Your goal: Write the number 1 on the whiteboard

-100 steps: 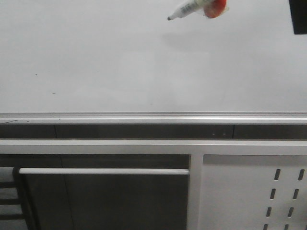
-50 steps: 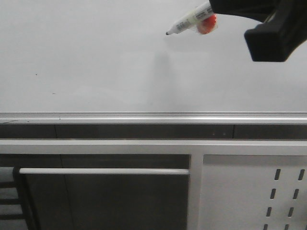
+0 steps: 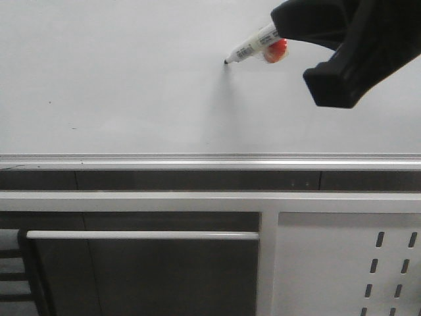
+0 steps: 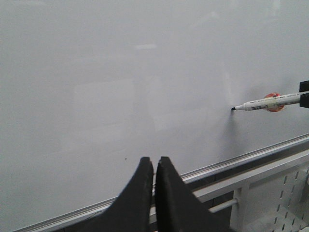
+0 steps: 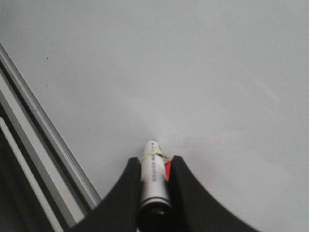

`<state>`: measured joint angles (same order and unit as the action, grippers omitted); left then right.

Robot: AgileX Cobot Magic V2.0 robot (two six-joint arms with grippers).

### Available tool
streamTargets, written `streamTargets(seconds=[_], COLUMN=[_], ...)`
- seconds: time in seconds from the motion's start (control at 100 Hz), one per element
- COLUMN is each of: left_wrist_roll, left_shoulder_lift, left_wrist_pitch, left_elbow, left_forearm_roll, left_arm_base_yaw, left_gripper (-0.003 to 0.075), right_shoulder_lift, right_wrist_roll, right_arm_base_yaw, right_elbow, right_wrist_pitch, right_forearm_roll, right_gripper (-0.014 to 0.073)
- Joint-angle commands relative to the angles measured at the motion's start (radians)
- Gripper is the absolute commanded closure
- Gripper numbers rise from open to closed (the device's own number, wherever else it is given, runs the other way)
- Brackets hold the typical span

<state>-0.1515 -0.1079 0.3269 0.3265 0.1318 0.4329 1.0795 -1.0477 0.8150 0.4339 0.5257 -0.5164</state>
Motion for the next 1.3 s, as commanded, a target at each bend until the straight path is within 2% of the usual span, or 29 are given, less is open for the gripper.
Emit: streamTargets(seconds=[0.0,0.49,0.8,1.29], left_wrist_roll=[0.008,0.008,0.008,0.008], left_shoulder_lift=[-0.008,-0.008,-0.008,-0.008], left_wrist_pitch=[-0.068,-0.068,-0.068,-0.068], left_elbow=[0.027,0.027,0.027,0.027], left_forearm_roll=[0.010,0.010,0.010,0.010], left_arm_base_yaw=[-0.002,-0.002,-0.002,-0.002], left_gripper=[0.0738,0.0738,0.0738,0.0738], right_shoulder_lift=[0.008,0.023,0.028,0.195], right_wrist_roll=[-0.003,-0.003,-0.003,-0.003], right_arm_base_yaw=[-0.007,-0.007,-0.007,-0.007], right_elbow=[0.029,0.029,0.029,0.029], right_wrist_pitch=[0.139,0.206,0.174,0.132], right_forearm_roll=[-0.013,-0.047,-0.108,-0.186], right_gripper=[0.0657,0.0657,0.0657,0.0657])
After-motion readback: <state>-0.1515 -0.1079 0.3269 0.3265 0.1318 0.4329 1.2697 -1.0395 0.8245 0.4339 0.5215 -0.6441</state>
